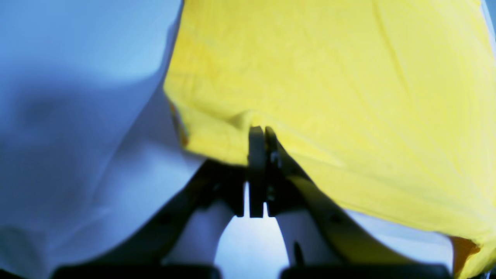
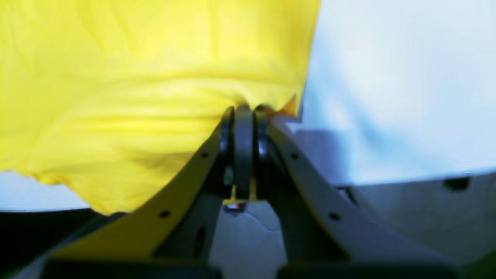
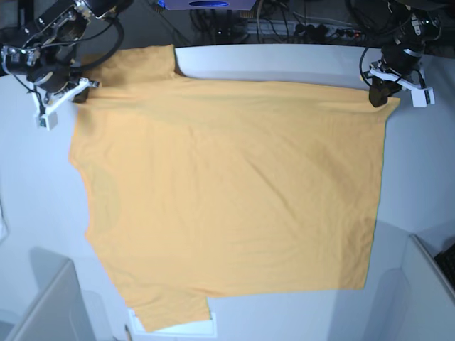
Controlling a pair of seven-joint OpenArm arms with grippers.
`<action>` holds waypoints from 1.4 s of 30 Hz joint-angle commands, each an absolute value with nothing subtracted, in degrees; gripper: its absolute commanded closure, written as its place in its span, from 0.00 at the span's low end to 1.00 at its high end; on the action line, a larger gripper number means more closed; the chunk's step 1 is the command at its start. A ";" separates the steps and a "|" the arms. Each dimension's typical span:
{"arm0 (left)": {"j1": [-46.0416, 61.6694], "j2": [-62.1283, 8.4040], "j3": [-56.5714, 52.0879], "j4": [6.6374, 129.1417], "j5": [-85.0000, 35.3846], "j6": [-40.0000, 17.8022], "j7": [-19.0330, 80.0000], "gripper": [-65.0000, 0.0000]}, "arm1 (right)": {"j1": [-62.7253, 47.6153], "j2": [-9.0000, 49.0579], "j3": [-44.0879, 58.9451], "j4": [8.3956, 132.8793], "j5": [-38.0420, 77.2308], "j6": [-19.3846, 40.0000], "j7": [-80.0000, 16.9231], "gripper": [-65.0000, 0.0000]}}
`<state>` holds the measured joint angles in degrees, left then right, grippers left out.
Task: Fold the T-shirt properly
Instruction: 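Lift the shoulder edge with both grippers and drag it outward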
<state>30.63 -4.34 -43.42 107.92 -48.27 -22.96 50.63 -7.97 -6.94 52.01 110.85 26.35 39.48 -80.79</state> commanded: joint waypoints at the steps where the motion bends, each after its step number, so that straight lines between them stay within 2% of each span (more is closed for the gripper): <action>1: 30.20 -4.97 -43.91 108.97 -48.92 -23.25 51.82 1.00 | -7.16 -6.46 51.03 111.87 26.95 39.34 -80.00 1.00; 5: 25.89 -4.88 -44.26 109.23 -48.92 -19.82 57.01 1.00 | -5.32 -6.46 47.34 111.87 26.68 39.34 -80.00 1.00; 9: 24.57 -4.79 -43.91 109.23 -48.92 -17.98 57.01 1.00 | -2.86 -6.46 45.14 111.78 26.59 38.99 -80.00 1.00; 14: 23.16 -5.05 -43.82 109.23 -48.92 -16.40 57.10 1.00 | 0.22 -6.37 44.79 111.52 26.59 35.30 -80.00 1.00; 20: 20.44 -5.05 -43.82 108.97 -48.92 -16.40 57.19 1.00 | 3.47 -6.29 44.26 109.76 26.42 35.21 -80.00 1.00; 26: 17.45 -5.05 -43.82 108.88 -46.37 -16.31 57.19 1.00 | 4.88 -4.26 38.64 103.16 26.42 34.95 -78.46 1.00; 29: 16.48 -4.97 -43.74 108.79 -43.38 -16.31 57.19 1.00 | 6.29 -4.35 38.37 101.93 26.42 33.01 -78.11 1.00; 42: 13.05 -5.14 -40.31 108.70 -42.59 -16.31 57.19 1.00 | 14.29 -4.18 38.73 94.99 26.42 33.01 -78.11 1.00</action>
